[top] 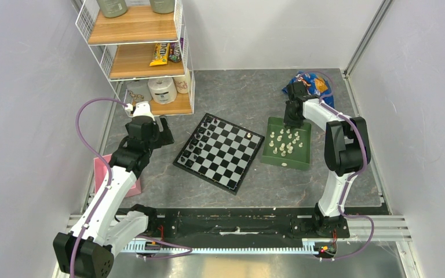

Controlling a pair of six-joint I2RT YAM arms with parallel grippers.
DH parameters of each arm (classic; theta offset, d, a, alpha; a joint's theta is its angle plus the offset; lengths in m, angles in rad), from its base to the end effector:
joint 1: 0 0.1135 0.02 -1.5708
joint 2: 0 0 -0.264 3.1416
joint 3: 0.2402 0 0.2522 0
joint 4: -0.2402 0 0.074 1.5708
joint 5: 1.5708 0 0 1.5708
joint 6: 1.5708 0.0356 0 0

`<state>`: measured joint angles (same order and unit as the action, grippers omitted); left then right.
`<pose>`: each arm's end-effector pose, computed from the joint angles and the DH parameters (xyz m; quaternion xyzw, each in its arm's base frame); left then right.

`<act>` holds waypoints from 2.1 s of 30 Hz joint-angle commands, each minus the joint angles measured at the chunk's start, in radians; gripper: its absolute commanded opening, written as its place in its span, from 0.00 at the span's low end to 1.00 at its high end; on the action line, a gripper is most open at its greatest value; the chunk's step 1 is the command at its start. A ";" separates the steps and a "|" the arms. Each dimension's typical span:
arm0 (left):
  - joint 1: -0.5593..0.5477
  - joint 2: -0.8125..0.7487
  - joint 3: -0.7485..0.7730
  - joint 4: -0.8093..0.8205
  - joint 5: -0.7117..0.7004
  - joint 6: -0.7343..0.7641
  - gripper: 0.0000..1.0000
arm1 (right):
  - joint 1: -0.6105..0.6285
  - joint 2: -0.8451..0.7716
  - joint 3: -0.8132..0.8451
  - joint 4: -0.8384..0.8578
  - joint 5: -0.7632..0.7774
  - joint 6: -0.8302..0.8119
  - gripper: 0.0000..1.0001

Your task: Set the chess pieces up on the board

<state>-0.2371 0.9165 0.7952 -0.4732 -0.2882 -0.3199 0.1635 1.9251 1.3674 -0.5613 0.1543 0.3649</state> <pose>0.1961 -0.0370 0.2923 -0.1035 0.8705 -0.0057 0.4811 0.3944 0.0595 0.1841 0.1149 0.9650 -0.0142 0.2352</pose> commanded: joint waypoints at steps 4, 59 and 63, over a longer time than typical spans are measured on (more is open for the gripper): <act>0.004 0.000 0.000 0.018 -0.011 0.033 0.95 | -0.004 -0.006 0.018 -0.006 0.002 -0.004 0.33; 0.004 -0.006 0.004 0.018 -0.004 0.033 0.95 | 0.124 -0.283 0.084 -0.165 -0.095 0.061 0.05; 0.004 -0.013 0.001 0.018 -0.004 0.034 0.95 | 0.244 -0.236 0.127 -0.160 -0.085 0.095 0.05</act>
<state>-0.2371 0.9176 0.7952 -0.4732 -0.2871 -0.3195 0.3103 1.6695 1.4307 -0.7197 0.0792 0.4152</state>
